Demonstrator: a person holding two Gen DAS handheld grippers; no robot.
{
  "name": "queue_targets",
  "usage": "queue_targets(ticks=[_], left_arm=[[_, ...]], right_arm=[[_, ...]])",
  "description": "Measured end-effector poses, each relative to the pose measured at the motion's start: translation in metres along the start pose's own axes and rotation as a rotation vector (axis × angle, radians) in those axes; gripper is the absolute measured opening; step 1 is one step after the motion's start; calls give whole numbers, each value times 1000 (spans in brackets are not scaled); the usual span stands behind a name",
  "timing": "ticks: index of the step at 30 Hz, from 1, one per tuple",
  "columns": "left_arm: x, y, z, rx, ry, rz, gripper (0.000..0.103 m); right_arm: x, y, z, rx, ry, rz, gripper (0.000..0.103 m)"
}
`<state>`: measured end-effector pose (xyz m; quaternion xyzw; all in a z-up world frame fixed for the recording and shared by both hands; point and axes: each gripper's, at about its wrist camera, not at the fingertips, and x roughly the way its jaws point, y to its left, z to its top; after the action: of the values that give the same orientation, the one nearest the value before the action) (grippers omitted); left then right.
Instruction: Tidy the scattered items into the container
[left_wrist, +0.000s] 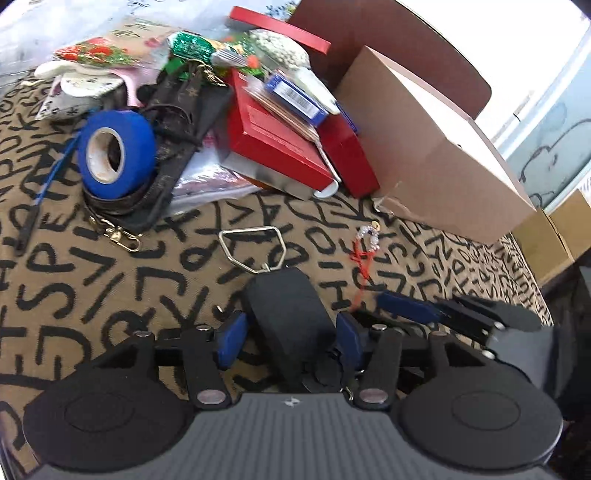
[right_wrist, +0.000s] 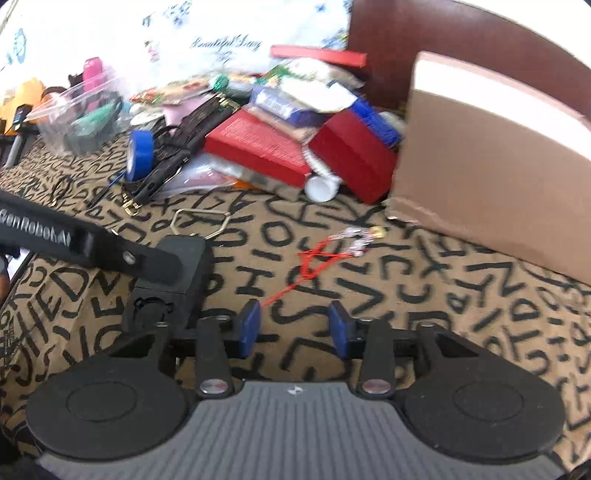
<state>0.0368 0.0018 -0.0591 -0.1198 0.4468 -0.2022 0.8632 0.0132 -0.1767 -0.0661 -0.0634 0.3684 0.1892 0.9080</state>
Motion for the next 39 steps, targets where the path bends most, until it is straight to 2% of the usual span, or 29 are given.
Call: queue_targets(ticks=[1, 2, 4, 6, 12, 19, 25, 33, 39], left_arm=[[1, 1, 0, -3, 1, -3, 55], [1, 3, 0, -13, 1, -6, 55], [-1, 8, 1, -34, 1, -14, 54], [-4, 13, 2, -49, -7, -6, 54], [-7, 24, 8, -98, -23, 10, 54], [3, 19, 15, -84, -30, 12, 55], [5, 20, 15, -92, -32, 5, 55], [3, 19, 14, -85, -30, 7, 55], [3, 14, 11, -77, -21, -4, 55]], right_arm=[[3, 2, 2, -14, -6, 4, 27], [6, 4, 5, -24, -9, 21, 17], [11, 6, 12, -9, -4, 92, 0], [19, 8, 18, 7, -3, 182, 0], [14, 6, 27, 5, -53, 296, 0], [-7, -10, 14, -2, -57, 191, 2], [-16, 4, -6, -126, 14, 203, 5], [-18, 17, -11, -196, 54, 181, 3], [-40, 9, -23, -165, 103, 110, 1]])
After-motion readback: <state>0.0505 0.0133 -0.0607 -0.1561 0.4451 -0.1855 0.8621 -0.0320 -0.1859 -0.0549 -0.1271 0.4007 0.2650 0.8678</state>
